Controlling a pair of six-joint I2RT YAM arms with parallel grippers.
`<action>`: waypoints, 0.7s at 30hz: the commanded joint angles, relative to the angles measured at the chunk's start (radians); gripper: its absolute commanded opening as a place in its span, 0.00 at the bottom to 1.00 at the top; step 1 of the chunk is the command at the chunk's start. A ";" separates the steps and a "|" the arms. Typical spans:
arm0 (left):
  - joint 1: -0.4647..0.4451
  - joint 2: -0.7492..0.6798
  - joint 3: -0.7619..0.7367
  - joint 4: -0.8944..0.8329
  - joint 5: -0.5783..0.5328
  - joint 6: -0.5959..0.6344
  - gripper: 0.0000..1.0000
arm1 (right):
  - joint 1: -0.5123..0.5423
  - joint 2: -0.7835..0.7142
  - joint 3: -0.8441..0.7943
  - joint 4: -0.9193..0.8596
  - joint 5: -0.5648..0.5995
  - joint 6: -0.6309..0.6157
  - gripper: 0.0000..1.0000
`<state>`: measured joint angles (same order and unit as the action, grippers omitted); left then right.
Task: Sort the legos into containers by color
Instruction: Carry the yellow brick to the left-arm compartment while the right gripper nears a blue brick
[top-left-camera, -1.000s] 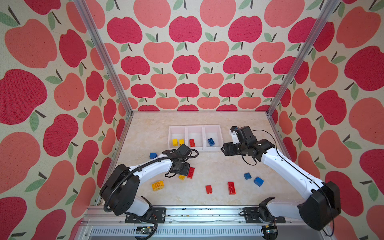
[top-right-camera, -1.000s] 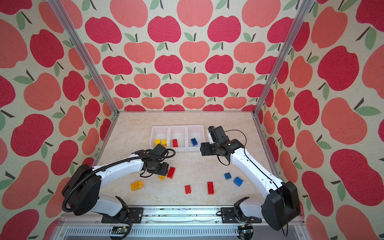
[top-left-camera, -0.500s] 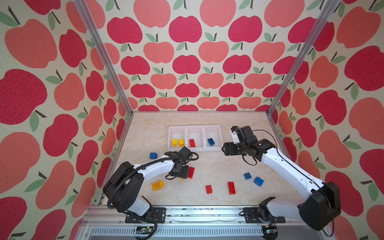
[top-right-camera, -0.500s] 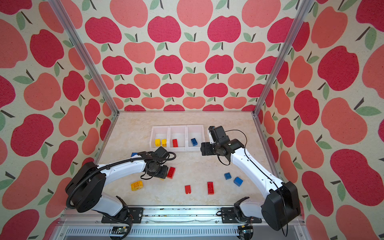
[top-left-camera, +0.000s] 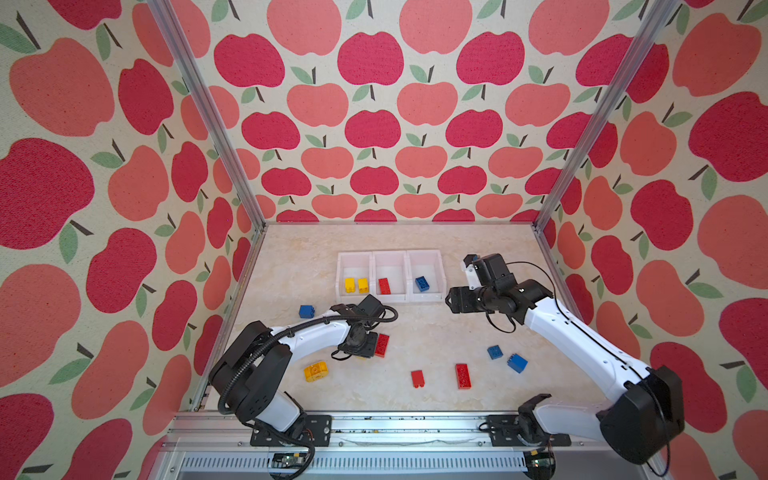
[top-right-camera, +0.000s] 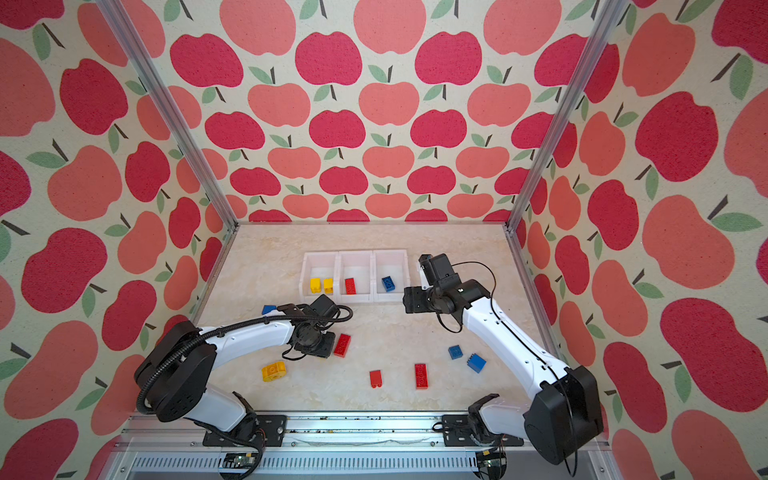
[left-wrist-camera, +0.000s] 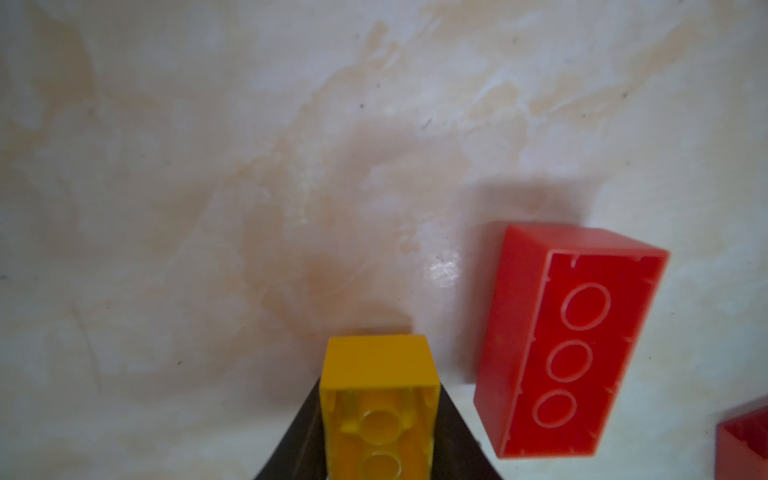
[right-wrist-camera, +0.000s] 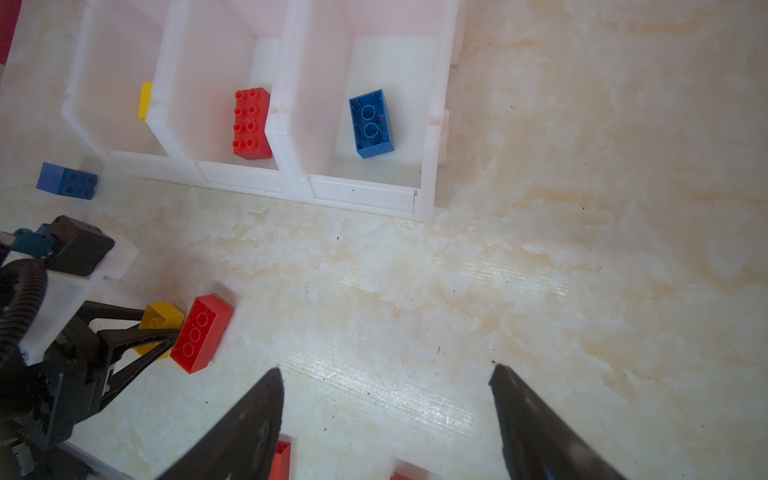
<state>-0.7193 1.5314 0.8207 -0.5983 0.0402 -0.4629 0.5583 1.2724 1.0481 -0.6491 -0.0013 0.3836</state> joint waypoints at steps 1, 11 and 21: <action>-0.006 -0.019 0.009 -0.029 -0.016 -0.015 0.34 | -0.007 -0.028 -0.017 -0.016 0.000 0.023 0.81; 0.000 -0.081 0.058 -0.061 -0.041 -0.021 0.31 | -0.009 -0.059 -0.066 -0.001 -0.022 0.054 0.81; 0.057 -0.144 0.112 -0.062 -0.036 0.001 0.29 | -0.013 -0.102 -0.167 0.035 -0.061 0.112 0.85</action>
<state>-0.6807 1.4155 0.8925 -0.6331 0.0219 -0.4728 0.5533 1.1912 0.9066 -0.6388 -0.0349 0.4564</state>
